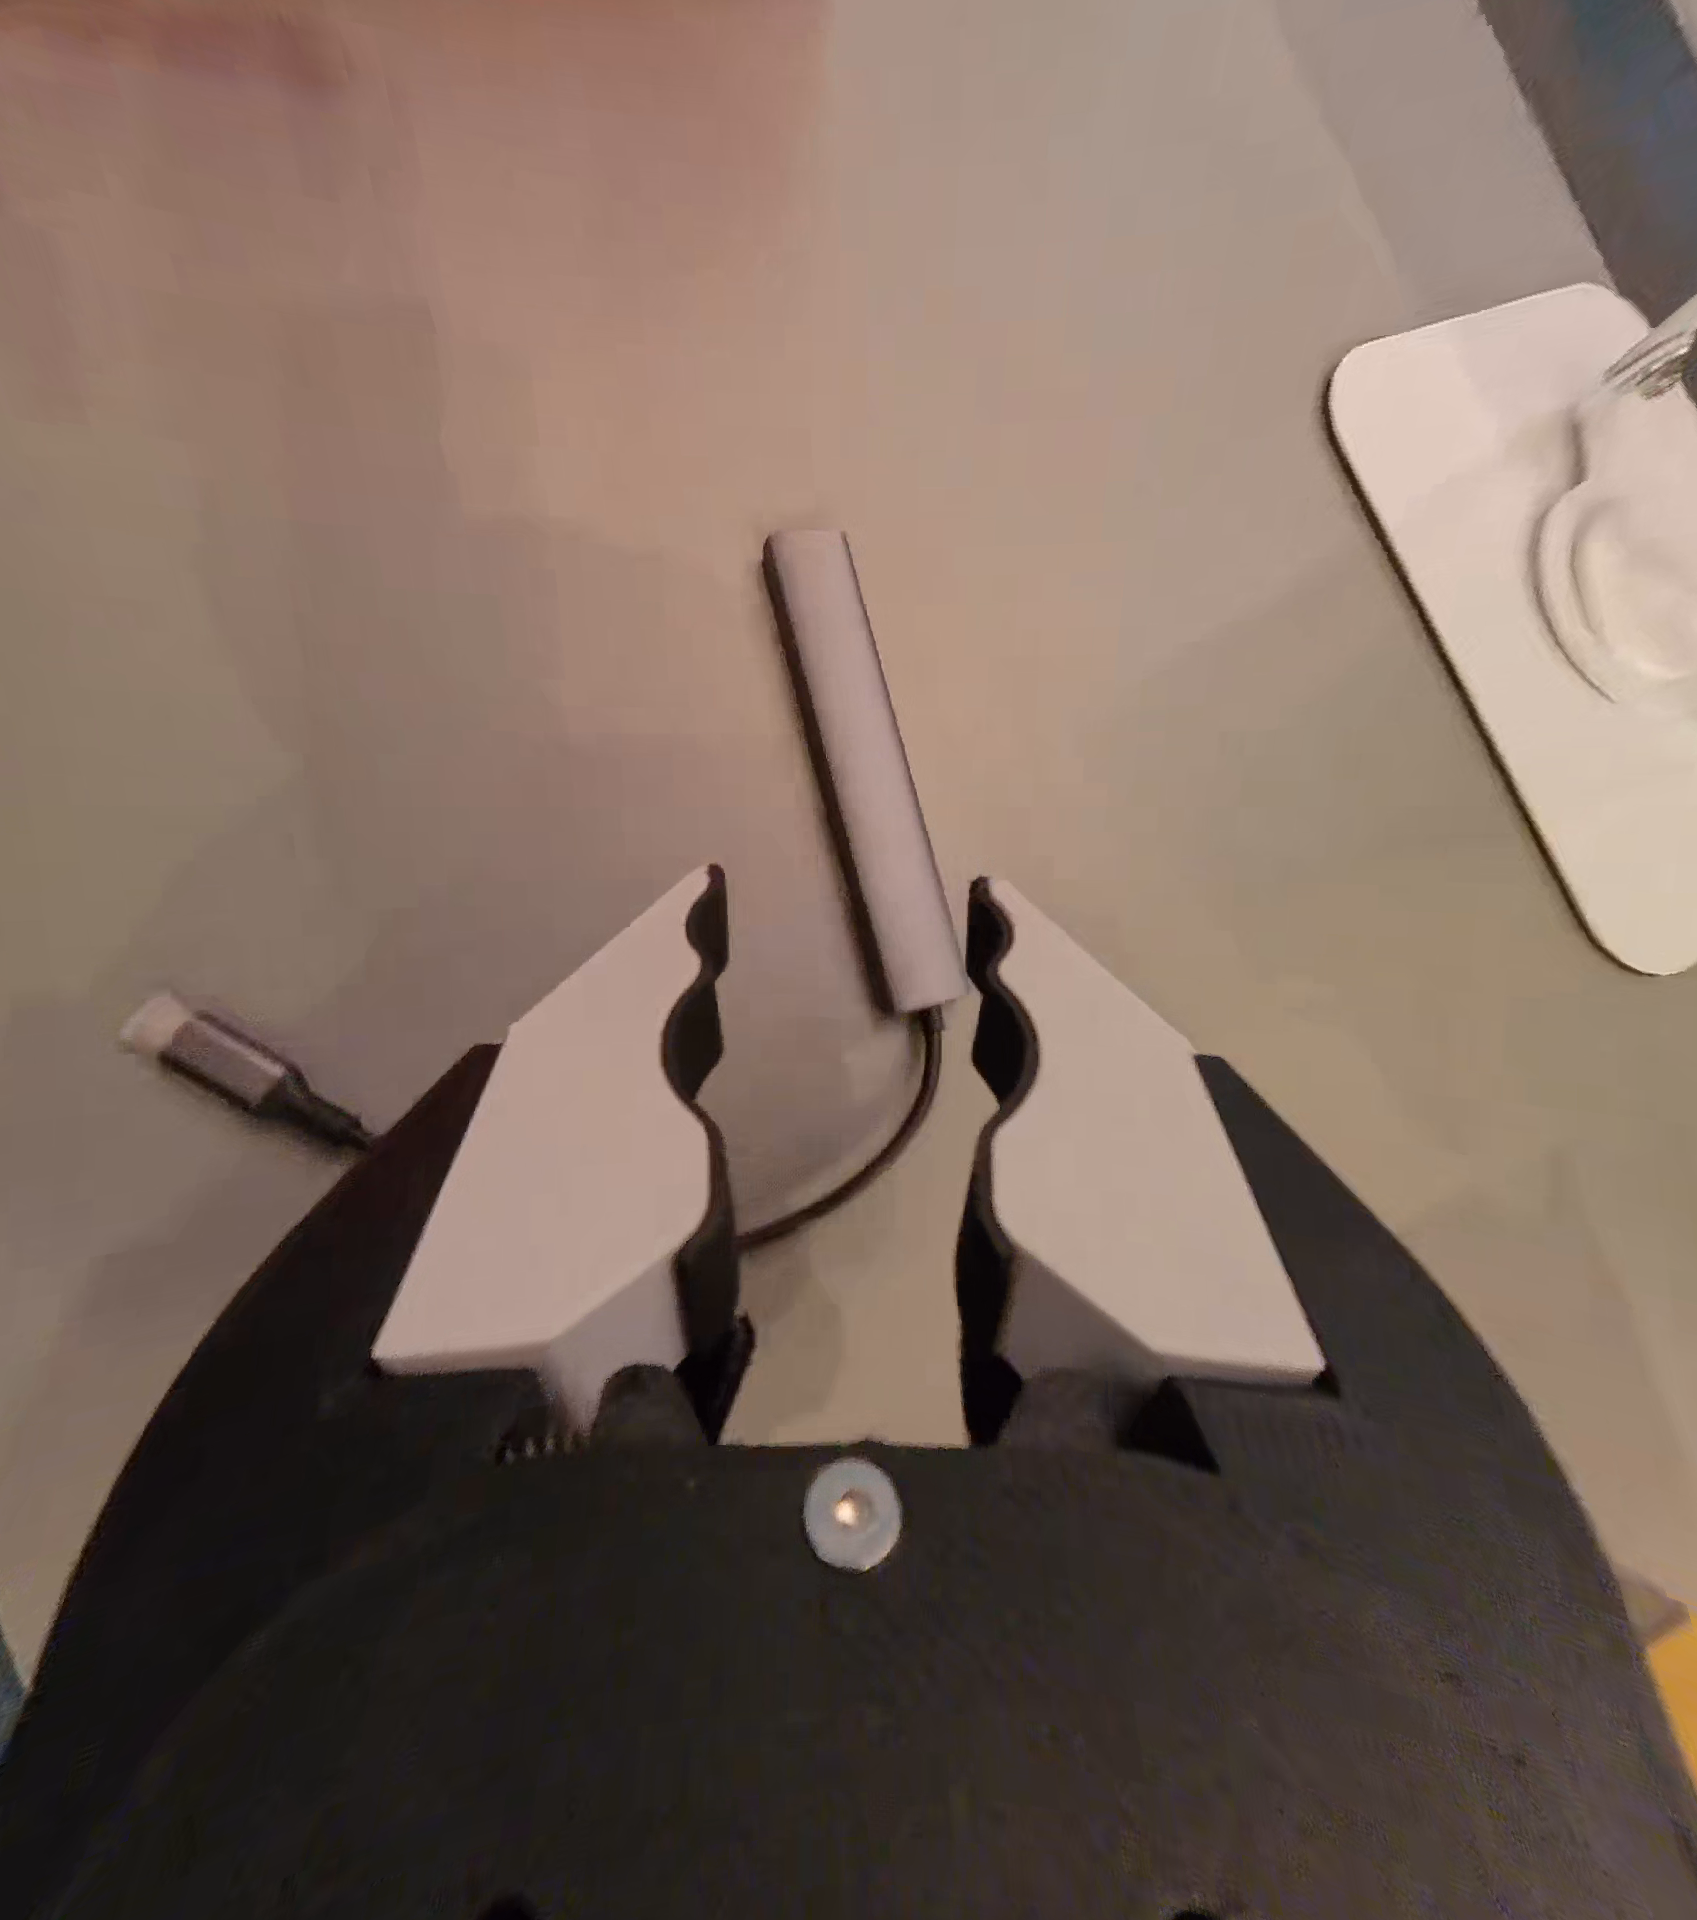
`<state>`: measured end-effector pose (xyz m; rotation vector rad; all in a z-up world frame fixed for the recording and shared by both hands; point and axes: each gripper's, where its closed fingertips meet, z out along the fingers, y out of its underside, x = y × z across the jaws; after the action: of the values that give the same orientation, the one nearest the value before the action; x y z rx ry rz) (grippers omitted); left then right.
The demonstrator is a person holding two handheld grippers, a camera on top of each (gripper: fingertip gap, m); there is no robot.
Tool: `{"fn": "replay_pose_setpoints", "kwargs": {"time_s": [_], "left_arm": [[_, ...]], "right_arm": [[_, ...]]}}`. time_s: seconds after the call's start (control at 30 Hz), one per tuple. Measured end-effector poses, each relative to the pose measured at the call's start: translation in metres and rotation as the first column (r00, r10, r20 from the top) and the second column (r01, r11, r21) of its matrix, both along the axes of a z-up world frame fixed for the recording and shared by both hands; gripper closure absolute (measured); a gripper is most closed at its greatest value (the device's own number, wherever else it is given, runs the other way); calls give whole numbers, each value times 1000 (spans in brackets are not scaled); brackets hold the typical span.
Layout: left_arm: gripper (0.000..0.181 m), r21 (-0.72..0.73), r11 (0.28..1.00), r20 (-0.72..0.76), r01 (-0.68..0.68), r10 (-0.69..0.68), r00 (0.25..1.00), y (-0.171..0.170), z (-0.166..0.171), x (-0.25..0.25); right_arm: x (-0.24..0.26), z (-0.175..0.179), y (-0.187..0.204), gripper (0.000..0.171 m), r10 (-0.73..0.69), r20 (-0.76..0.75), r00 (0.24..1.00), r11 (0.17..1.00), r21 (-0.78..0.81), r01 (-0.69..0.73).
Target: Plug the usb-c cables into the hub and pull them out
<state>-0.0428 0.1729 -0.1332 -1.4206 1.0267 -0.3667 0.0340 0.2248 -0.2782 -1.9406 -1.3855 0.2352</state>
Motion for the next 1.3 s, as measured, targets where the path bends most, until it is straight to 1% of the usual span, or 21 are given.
{"fn": "replay_pose_setpoints", "kwargs": {"time_s": [0.07,0.17,0.23,0.3,0.4,0.5,0.57,0.63,0.7,0.77,0.8,0.83,0.87,0.93,1.03,1.1,1.13,1.17,1.2,1.27,1.3], "left_arm": [[169,-6,1000,-1,-3,3,1000,1,0,-1],[169,-11,1000,2,-4,4,1000,2,1,-2],[169,-11,1000,3,-7,7,1000,3,1,-4],[169,-11,1000,4,-6,6,1000,3,2,-5],[169,-5,1000,6,-7,7,1000,3,5,-7],[169,3,1000,15,-9,9,1000,4,9,-9],[169,9,1000,18,-10,10,1000,4,13,-11],[169,14,1000,23,-14,14,1000,5,16,-14],[169,20,1000,28,-18,17,999,6,19,-16],[169,24,999,29,-22,21,999,7,21,-18],[169,25,999,30,-22,21,999,7,22,-18],[169,26,999,30,-22,21,999,7,22,-19],[169,26,999,29,-23,22,999,7,21,-19],[169,22,1000,29,-22,21,999,8,20,-19],[169,15,1000,27,-22,22,999,9,17,-19],[169,10,1000,27,-23,23,999,10,16,-19],[169,9,1000,29,-23,23,999,10,16,-19],[169,9,1000,29,-25,25,999,10,16,-19],[169,9,1000,28,-27,27,999,10,17,-19],[169,9,1000,29,-26,26,999,9,17,-19],[169,9,1000,30,-26,26,999,9,18,-19]], "right_arm": [[-8,-2,9,128,-27,-20,999,999,-38,26],[-17,-13,21,129,-4,60,998,999,-42,7],[-27,-23,27,131,22,82,996,996,-90,-15],[-33,-37,28,137,77,126,989,988,-145,-59],[-44,-41,30,152,147,125,981,974,-191,-122],[-52,-42,25,152,311,132,941,936,-213,-279],[-55,-42,19,153,445,163,880,887,-212,-410],[-54,-41,12,153,608,252,753,793,-149,-591],[-48,-40,10,152,687,401,606,692,-108,-713],[-36,-40,6,150,700,534,474,631,-152,-761],[-29,-40,0,142,706,561,434,621,-195,-759],[-22,-38,-8,139,716,561,415,620,-239,-748],[-18,-34,-16,135,719,549,426,631,-260,-731],[-11,-24,-24,105,677,525,515,705,-262,-659],[-5,-15,-22,77,479,453,752,877,-227,-422],[-12,-10,-11,77,271,305,913,960,-150,-234],[-12,-5,-1,80,132,207,969,986,-125,-107],[-10,-3,3,79,26,106,994,990,-142,-11],[-9,-2,1,76,-37,13,999,982,-182,39],[-9,-5,-5,62,-122,-124,985,963,-253,88],[-10,-9,-7,54,-143,-152,978,959,-264,99]]}}
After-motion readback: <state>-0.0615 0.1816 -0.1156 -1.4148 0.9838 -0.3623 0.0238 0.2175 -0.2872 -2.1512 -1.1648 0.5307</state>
